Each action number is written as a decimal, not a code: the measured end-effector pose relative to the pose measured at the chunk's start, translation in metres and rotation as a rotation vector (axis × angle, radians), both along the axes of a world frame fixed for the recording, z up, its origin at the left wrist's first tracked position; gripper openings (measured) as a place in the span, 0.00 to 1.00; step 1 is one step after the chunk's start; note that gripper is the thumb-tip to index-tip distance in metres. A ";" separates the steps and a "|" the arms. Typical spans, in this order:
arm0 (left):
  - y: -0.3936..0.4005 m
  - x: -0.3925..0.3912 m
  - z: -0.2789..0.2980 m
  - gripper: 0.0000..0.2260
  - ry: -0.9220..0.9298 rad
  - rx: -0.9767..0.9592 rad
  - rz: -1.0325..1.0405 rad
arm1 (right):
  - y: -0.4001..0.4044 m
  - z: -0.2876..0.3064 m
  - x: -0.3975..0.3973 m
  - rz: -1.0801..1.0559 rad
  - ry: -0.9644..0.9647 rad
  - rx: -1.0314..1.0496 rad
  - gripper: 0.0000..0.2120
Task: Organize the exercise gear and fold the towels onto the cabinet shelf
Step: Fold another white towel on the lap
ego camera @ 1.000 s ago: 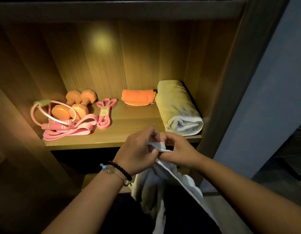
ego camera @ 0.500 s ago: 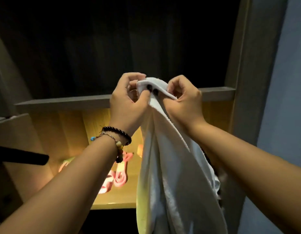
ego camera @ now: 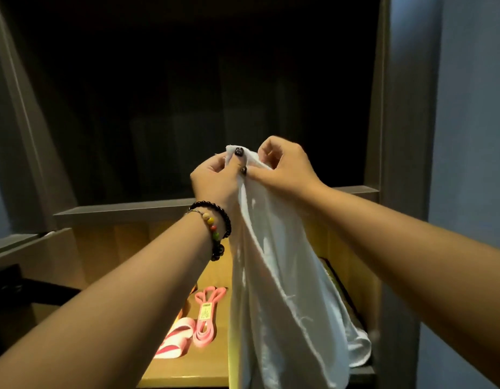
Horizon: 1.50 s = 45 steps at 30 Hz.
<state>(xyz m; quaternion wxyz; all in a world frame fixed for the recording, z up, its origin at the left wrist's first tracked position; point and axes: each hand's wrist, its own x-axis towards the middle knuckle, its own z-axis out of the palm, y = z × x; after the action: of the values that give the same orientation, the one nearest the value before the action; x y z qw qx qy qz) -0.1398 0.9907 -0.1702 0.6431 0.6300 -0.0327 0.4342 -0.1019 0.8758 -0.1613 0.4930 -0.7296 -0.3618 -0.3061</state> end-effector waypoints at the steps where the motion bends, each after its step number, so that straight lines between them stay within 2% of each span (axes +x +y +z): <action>1: -0.002 0.000 -0.008 0.09 0.031 0.011 0.010 | -0.005 -0.008 -0.002 0.069 0.109 -0.044 0.13; 4: 0.000 0.001 -0.030 0.11 0.114 -0.022 0.015 | -0.021 -0.036 -0.008 0.222 0.387 -0.146 0.16; 9: 0.007 0.003 -0.058 0.11 0.211 -0.084 0.095 | -0.040 -0.104 -0.016 0.235 0.631 -0.594 0.15; 13: 0.019 0.002 -0.079 0.10 0.265 -0.049 0.165 | -0.061 -0.156 -0.010 0.164 0.656 -0.667 0.14; 18: 0.032 0.007 -0.087 0.12 0.333 -0.103 0.260 | -0.099 -0.228 -0.003 0.014 0.756 -0.826 0.18; 21: 0.031 0.009 -0.097 0.10 0.389 -0.137 0.226 | -0.107 -0.266 -0.013 0.003 0.762 -0.852 0.23; 23: 0.030 0.010 -0.101 0.11 0.381 -0.168 0.200 | -0.107 -0.286 -0.022 0.045 0.764 -0.886 0.19; 26: 0.035 0.011 -0.100 0.13 0.362 -0.193 0.211 | -0.111 -0.323 -0.036 0.050 0.775 -1.047 0.12; 29: 0.047 0.010 -0.099 0.09 0.359 -0.211 0.246 | -0.126 -0.359 -0.044 -0.055 0.840 -1.074 0.16; 31: 0.056 0.009 -0.101 0.02 0.364 -0.236 0.271 | -0.138 -0.365 -0.041 -0.132 0.827 -1.084 0.19; 34: 0.070 0.005 -0.109 0.10 0.373 -0.262 0.325 | -0.164 -0.357 -0.028 -0.326 0.706 -1.251 0.27; 37: 0.088 -0.004 -0.117 0.13 0.385 -0.296 0.368 | -0.190 -0.337 -0.020 -0.447 0.582 -1.393 0.21; 39: 0.099 -0.009 -0.121 0.11 0.400 -0.296 0.376 | -0.200 -0.329 -0.022 -0.412 0.514 -1.510 0.17; 42: 0.104 -0.014 -0.126 0.02 0.428 -0.299 0.338 | -0.202 -0.333 -0.031 -0.279 0.503 -1.561 0.15; 45: 0.102 -0.015 -0.128 0.08 0.427 -0.289 0.278 | -0.188 -0.341 -0.035 -0.144 0.609 -1.347 0.15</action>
<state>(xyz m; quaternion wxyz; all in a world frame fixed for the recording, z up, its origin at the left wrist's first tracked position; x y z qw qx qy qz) -0.1546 1.0927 -0.2980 0.6529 0.6074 0.2521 0.3757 -0.1374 0.6881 -0.5020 -0.0039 -0.9485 -0.2697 0.1664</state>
